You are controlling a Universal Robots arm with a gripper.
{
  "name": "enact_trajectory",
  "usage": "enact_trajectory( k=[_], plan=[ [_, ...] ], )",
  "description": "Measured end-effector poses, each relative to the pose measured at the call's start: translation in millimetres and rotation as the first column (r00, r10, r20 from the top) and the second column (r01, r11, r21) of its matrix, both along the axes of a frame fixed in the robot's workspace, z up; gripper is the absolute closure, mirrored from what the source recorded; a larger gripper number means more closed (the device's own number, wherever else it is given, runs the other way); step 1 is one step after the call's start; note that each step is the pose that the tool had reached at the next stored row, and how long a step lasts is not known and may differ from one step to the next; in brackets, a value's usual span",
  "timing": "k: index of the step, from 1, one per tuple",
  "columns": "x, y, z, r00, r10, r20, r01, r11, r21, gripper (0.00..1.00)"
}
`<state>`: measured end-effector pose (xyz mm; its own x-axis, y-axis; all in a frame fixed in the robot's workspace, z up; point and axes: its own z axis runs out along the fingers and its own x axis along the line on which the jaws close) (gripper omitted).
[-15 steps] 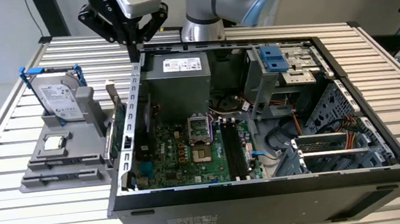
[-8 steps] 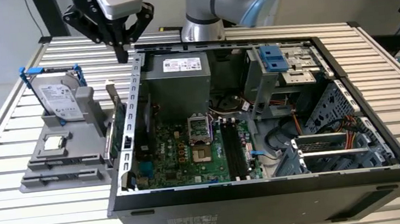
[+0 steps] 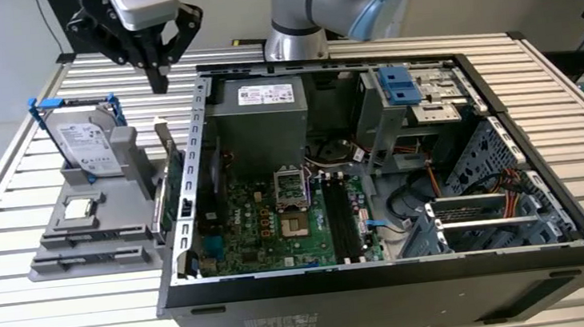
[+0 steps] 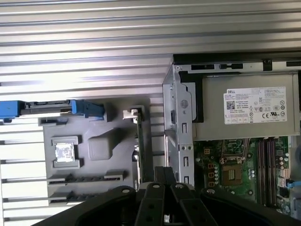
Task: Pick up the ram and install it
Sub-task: 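Reach for the ram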
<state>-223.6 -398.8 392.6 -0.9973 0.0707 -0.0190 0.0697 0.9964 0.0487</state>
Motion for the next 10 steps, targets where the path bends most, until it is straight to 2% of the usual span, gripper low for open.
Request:
enact_trajectory(
  k=[10],
  plan=[
    [-25.6,0.0,0.0,1.0,0.0,0.0,0.0,1.0,0.0,1.0]
  ],
)
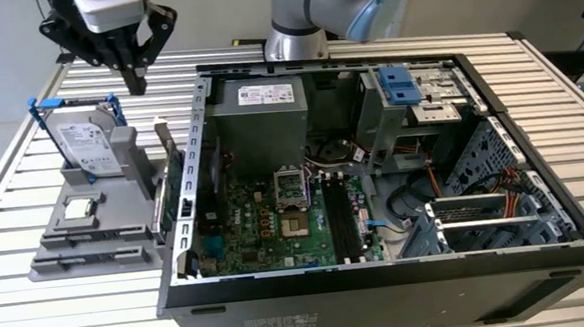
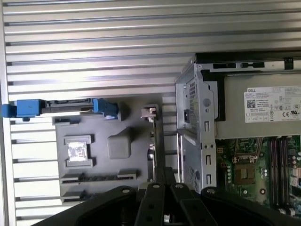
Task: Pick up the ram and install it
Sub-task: 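Reach for the ram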
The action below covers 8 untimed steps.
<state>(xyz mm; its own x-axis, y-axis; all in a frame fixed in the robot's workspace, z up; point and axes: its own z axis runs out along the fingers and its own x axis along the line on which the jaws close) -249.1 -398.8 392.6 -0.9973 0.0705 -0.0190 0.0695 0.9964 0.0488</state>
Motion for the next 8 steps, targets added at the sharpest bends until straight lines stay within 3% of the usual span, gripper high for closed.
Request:
enact_trajectory(
  k=[8],
  plan=[
    [-18.7,0.0,0.0,1.0,0.0,-0.0001,0.0,1.0,0.0,1.0]
  ],
)
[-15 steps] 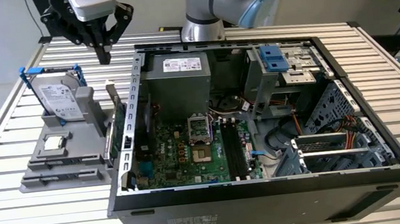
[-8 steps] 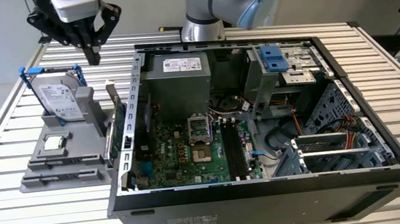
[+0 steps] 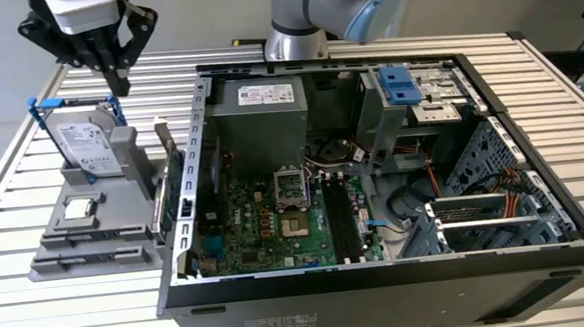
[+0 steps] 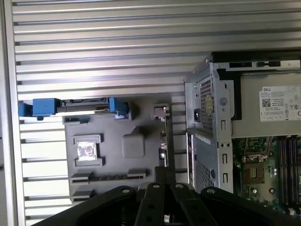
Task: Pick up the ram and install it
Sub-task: 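Reach for the ram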
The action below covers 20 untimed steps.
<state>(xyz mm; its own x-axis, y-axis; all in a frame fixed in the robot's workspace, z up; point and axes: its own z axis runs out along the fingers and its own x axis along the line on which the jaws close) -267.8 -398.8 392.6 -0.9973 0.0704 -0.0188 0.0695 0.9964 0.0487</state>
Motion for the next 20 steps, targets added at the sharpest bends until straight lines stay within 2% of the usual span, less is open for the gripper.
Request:
enact_trajectory(
  k=[20],
  plan=[
    [-50.1,0.0,0.0,1.0,0.0,0.0,0.0,1.0,0.0,1.0]
  ],
)
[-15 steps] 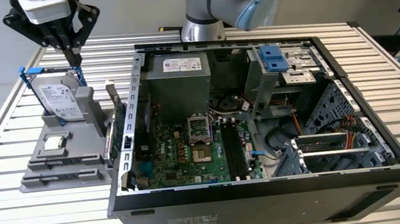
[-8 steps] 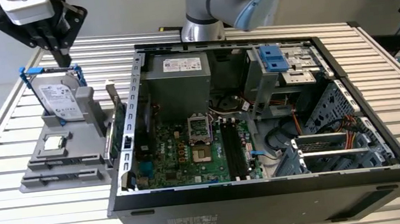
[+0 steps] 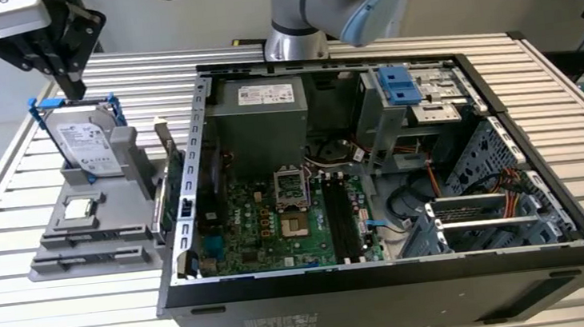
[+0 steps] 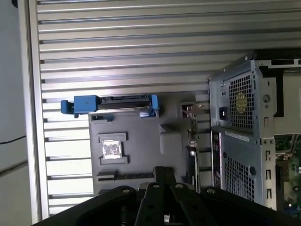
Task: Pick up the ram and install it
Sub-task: 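Reach for the ram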
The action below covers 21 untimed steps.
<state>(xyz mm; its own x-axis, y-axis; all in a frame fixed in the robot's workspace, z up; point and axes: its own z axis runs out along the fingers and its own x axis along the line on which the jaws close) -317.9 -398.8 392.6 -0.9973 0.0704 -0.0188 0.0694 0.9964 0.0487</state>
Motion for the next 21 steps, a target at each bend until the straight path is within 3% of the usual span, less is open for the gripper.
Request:
enact_trajectory(
  k=[9,14,16,21],
  plan=[
    [-20.4,0.0,0.0,1.0,0.0,0.0001,0.0,1.0,0.0,1.0],
    [-21.4,-0.1,0.0,1.0,0.0,0.0,0.0,1.0,-0.0001,1.0],
    [-21.5,-2.9,0.0,1.0,0.0,0.0,0.0,1.0,0.0001,1.0],
    [-21.5,-17.1,-0.3,1.0,0.0,0.0,0.0,1.0,0.0,1.0]
  ],
)
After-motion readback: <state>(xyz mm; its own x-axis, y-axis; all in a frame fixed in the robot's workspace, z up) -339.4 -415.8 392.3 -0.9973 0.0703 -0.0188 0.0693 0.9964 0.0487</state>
